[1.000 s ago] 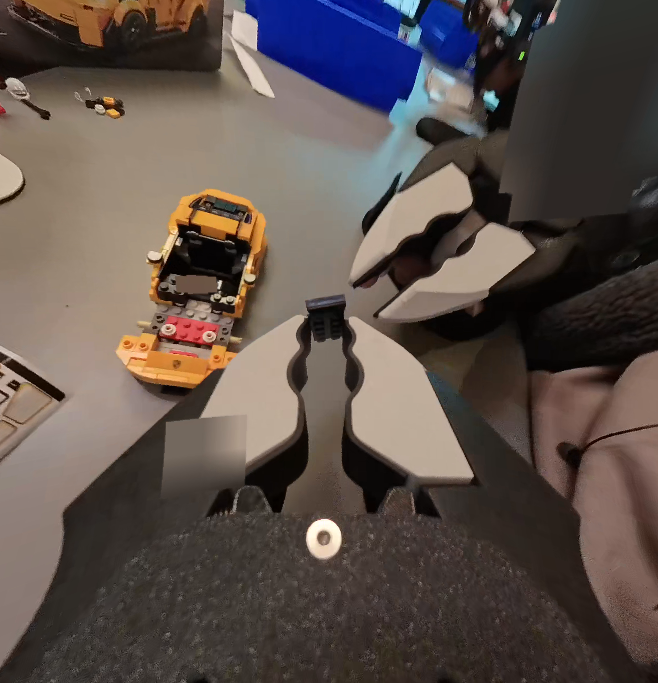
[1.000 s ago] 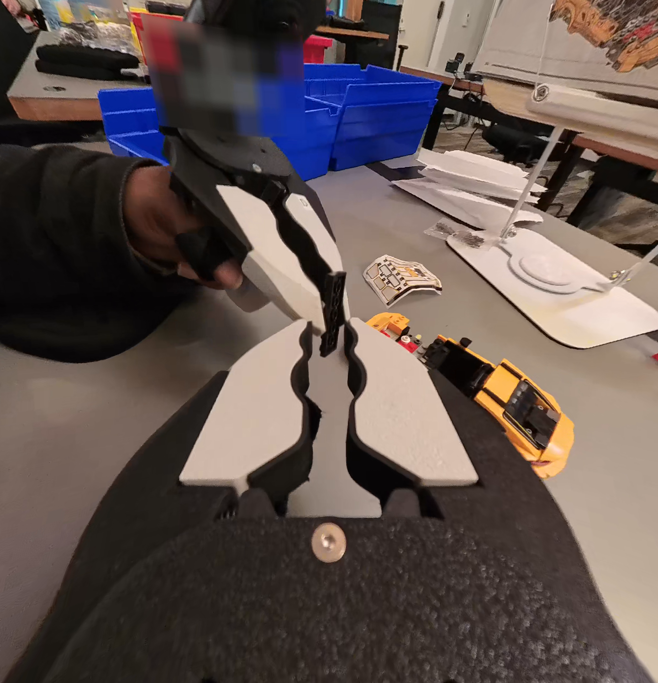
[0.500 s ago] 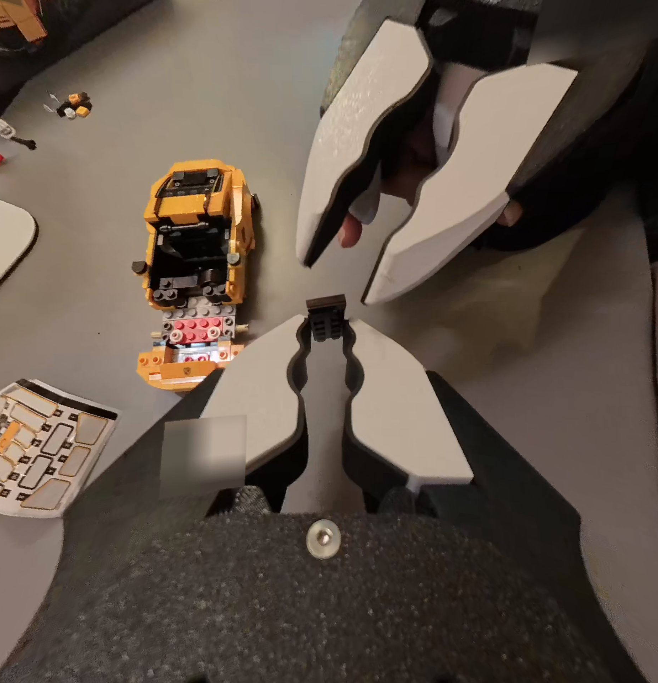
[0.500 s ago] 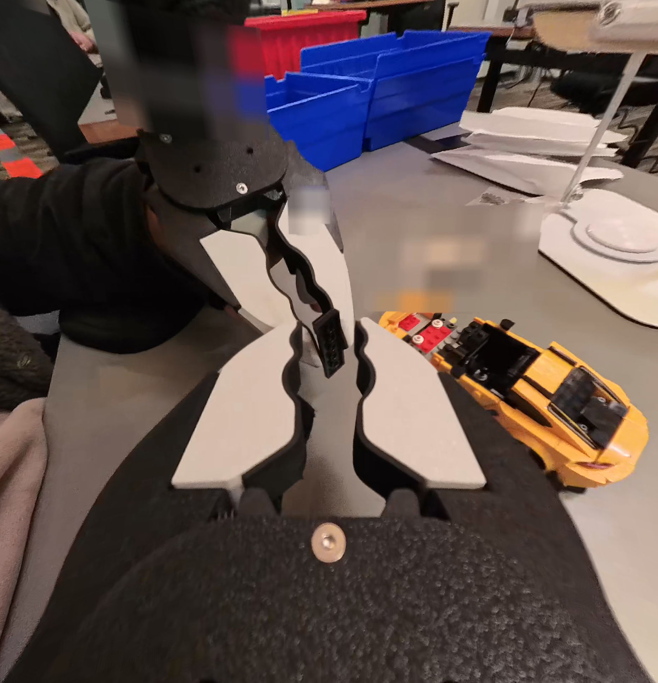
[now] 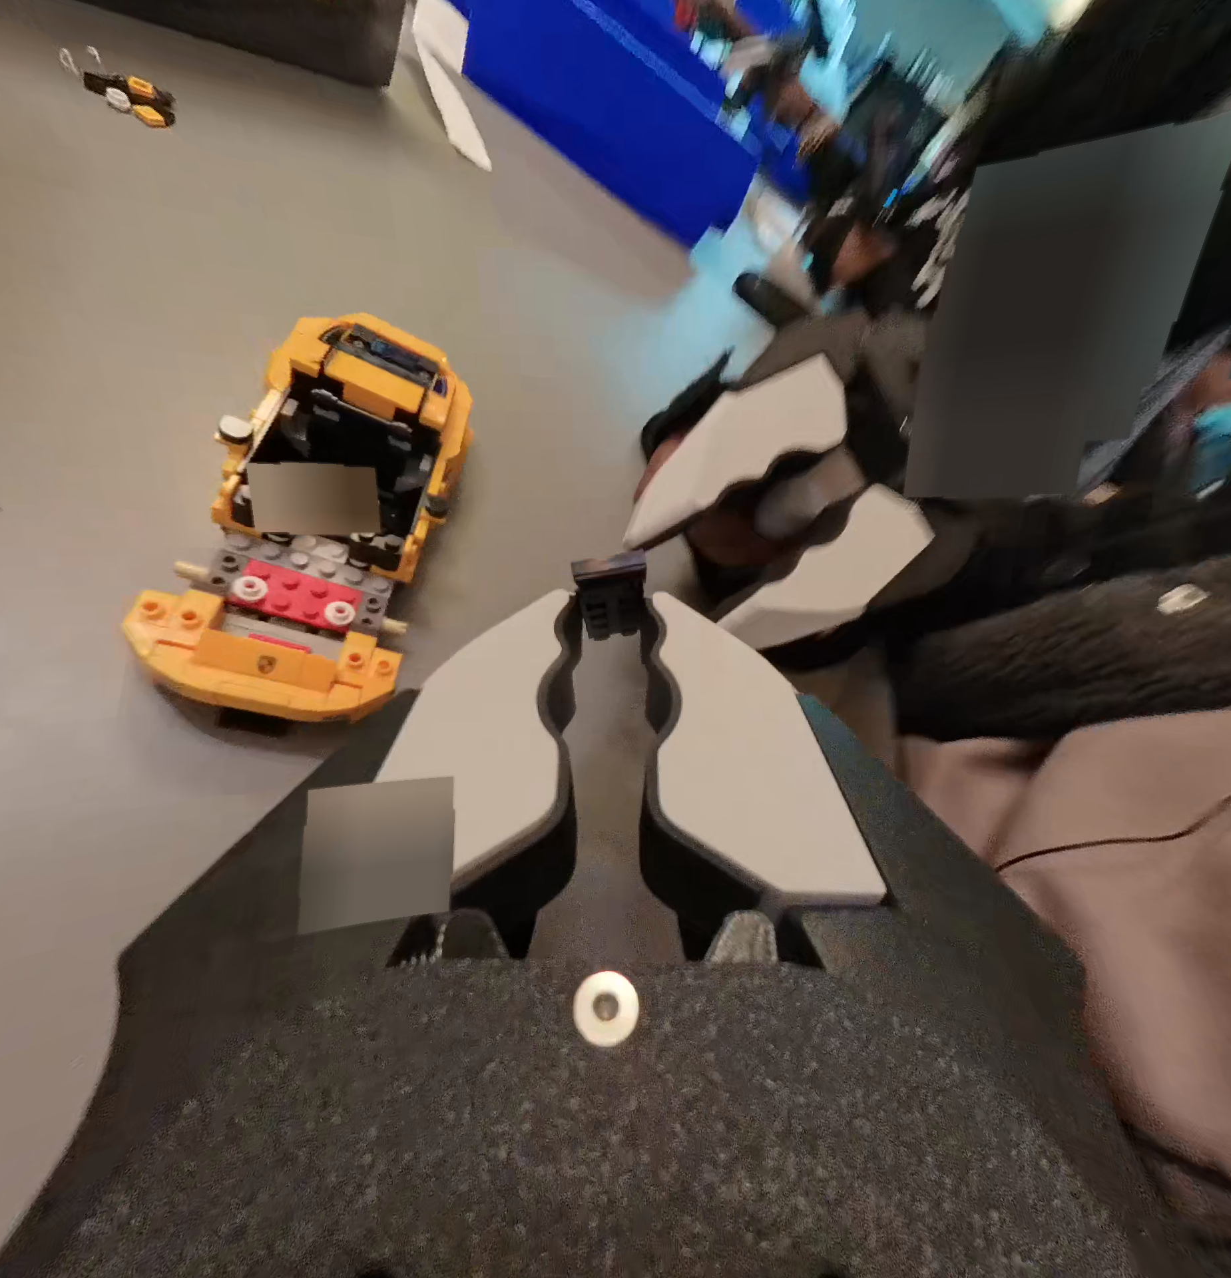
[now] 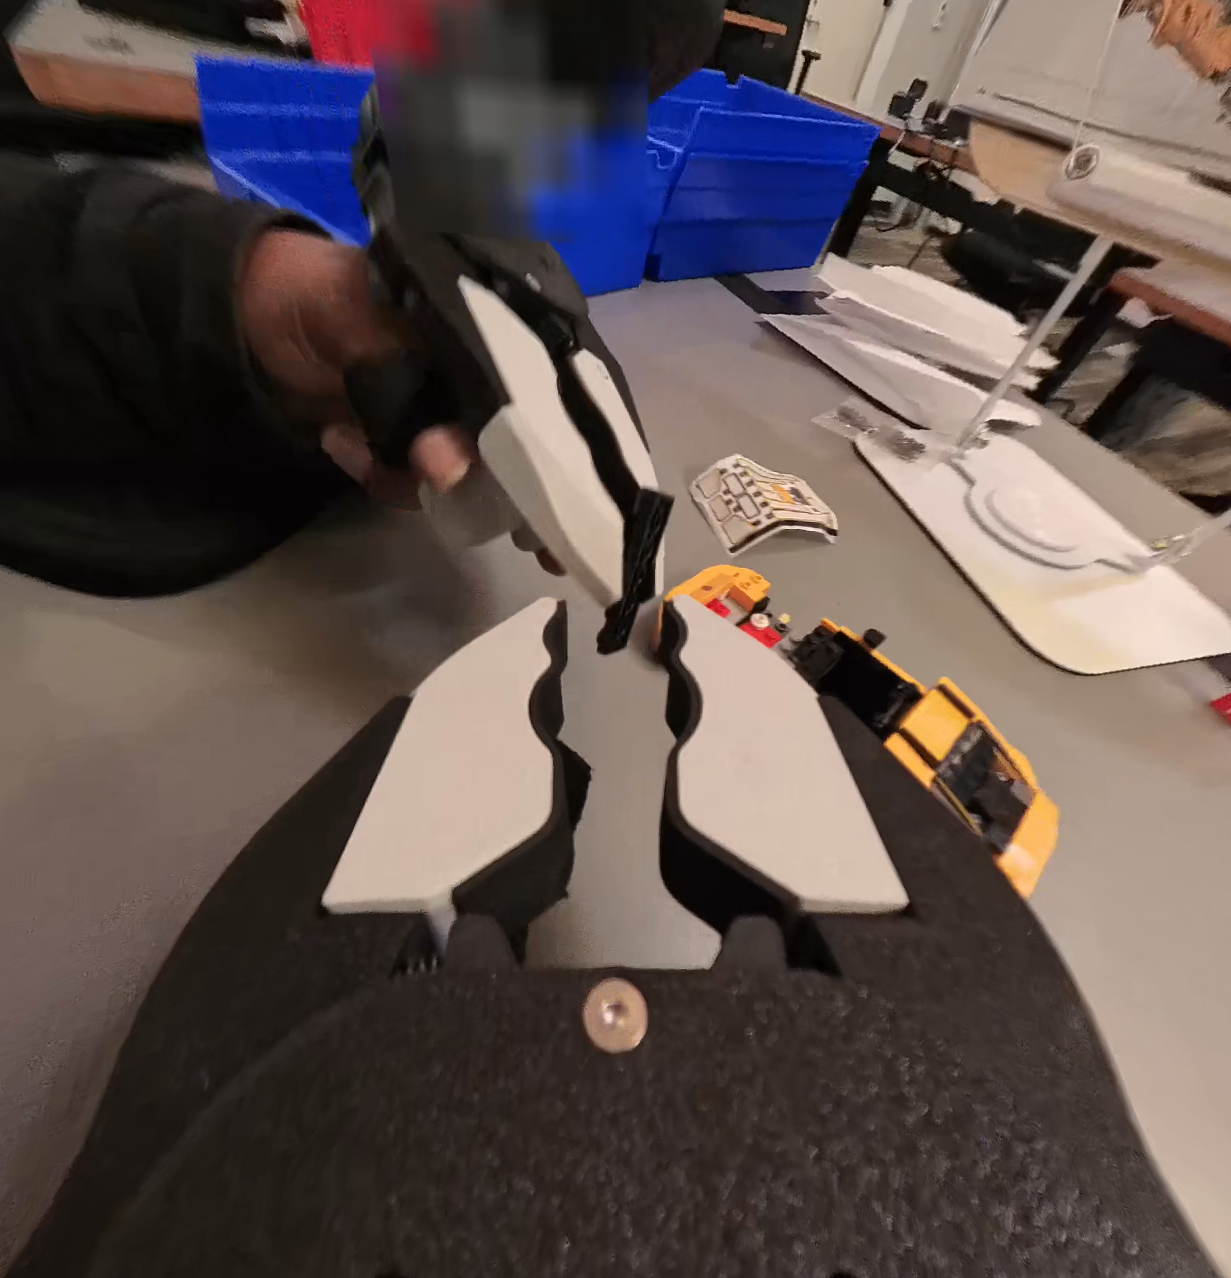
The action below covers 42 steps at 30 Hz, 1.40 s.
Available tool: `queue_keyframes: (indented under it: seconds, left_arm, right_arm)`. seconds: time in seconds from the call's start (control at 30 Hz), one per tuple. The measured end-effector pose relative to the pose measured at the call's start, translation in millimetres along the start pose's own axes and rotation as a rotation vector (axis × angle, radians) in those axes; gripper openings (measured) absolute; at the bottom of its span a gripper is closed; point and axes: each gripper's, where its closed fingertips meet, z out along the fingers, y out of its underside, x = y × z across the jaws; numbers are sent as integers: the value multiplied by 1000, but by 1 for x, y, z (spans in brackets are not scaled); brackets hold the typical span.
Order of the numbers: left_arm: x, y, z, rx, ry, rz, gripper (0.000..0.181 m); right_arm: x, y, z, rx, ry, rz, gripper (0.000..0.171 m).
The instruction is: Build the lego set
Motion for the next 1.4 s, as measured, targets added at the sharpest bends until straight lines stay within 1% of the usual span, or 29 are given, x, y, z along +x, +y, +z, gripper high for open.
queue_keyframes:
  seconds: [0.03,0.1,0.17,0.23,0.3,0.37,0.4,0.47,0.53,0.63,0.7,0.77,0.9,1.0,1.13,1.3,1.4]
  left_arm:
    - [2,-4,-1,35,38,-59,16]
    - [6,-8,0,78,101,-150,16]
    - [6,-12,0,114,130,-219,16]
    - [9,-15,-1,138,180,-276,16]
    - [12,-18,-2,156,201,-287,16]
    - [16,-18,-3,151,216,-243,16]
    - [16,-20,-5,151,207,-207,18]
    - [11,-21,-9,131,121,-82,26]
    - [2,-18,-14,79,-23,104,30]
    - [-8,-11,-14,-42,-222,433,31]
    - [-7,-7,-11,-112,-289,606,31]
    - [-4,-1,-6,-182,-304,716,33]
    - [-10,7,-5,-307,-365,890,35]
    - [-14,14,-5,-393,-396,977,34]
    - [-19,15,-4,-461,-437,1060,20]
    - [-22,18,3,-519,-448,1147,19]
    - [-23,21,8,-551,-442,1186,22]
  right_arm:
    - [0,1,1,-10,26,-41,25]
    - [6,0,2,-9,99,-108,15]
    - [5,-2,1,1,103,-126,7]
    - [6,-7,-2,19,106,-122,6]
    - [8,-9,-5,21,93,-80,5]
    - [9,-12,-9,31,40,4,4]
    - [9,-13,-11,33,0,65,4]
    - [9,-9,-14,-18,-110,171,4]
    - [8,-4,-16,-64,-203,260,4]
    - [2,2,-15,-164,-366,386,4]
    - [0,5,-12,-226,-454,463,4]
    - [-1,6,-10,-257,-537,540,4]
    - [0,9,-6,-298,-650,607,4]
    - [-1,9,-5,-303,-719,641,4]
    - [-2,13,-4,-301,-756,680,4]
    - [-1,18,-7,-316,-777,702,4]
    - [-1,21,-9,-323,-786,720,4]
